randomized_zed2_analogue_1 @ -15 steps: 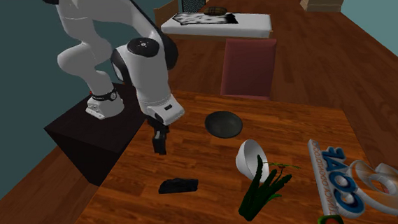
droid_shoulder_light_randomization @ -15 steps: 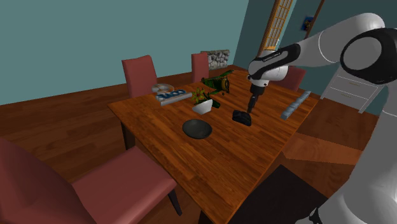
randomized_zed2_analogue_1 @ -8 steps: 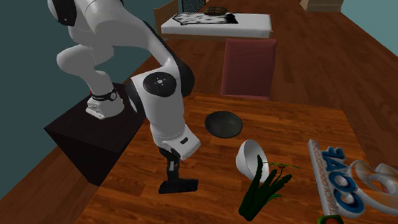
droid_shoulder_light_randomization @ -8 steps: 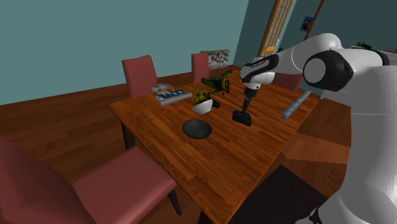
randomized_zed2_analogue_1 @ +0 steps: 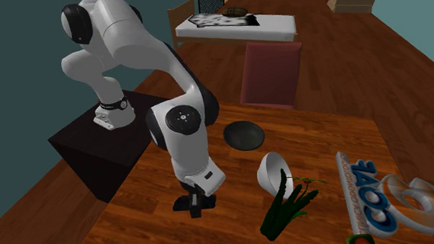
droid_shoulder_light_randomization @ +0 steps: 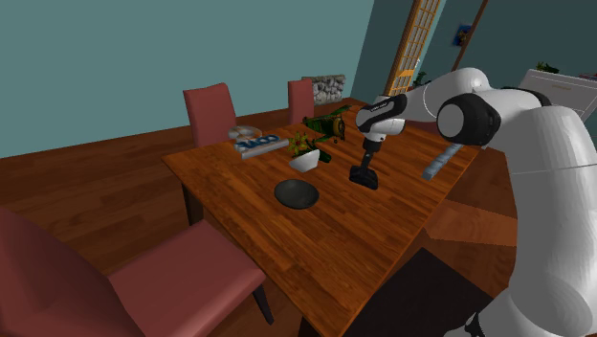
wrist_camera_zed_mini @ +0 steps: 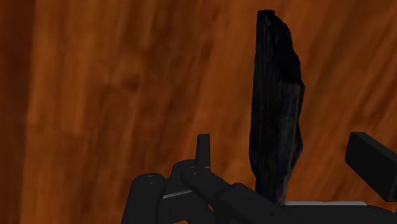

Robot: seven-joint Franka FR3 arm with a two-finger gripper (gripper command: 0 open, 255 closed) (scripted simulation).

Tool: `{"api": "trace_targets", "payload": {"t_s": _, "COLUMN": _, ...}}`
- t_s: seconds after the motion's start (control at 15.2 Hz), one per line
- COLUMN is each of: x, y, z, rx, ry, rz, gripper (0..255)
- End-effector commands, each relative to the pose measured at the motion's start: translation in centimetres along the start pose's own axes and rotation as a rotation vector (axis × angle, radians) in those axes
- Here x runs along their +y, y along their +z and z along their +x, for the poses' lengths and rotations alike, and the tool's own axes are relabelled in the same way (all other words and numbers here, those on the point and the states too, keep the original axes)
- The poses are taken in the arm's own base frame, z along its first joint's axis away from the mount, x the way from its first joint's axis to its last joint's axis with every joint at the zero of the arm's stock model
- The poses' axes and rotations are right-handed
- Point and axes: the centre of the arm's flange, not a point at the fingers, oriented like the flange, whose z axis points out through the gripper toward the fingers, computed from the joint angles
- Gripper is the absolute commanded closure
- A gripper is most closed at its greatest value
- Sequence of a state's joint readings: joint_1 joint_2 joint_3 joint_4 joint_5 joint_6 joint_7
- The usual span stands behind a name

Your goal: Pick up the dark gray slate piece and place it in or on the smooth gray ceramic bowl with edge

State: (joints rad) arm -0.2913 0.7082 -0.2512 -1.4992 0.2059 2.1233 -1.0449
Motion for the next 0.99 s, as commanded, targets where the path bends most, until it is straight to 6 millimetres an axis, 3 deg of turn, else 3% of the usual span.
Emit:
{"api": "trace_targets", "payload": {"t_s": 0.0, "x": -0.01, "y": 1.04, "z": 0.04, "rx": 0.000, "ry": 0.000, "rz": 0.000, "gripper": 0}}
{"api": "trace_targets", "payload": {"t_s": 0.53, "x": -0.01, "y": 1.34, "z": 0.04, "rx": 0.000, "ry": 0.000, "rz": 0.000, "gripper": 0}}
{"api": "trace_targets", "payload": {"t_s": 0.59, "x": -0.01, "y": 1.34, "z": 0.04, "rx": 0.000, "ry": 0.000, "rz": 0.000, "gripper": 255}}
{"api": "trace_targets", "payload": {"t_s": 0.92, "x": -0.01, "y": 1.34, "z": 0.04, "rx": 0.000, "ry": 0.000, "rz": 0.000, "gripper": 255}}
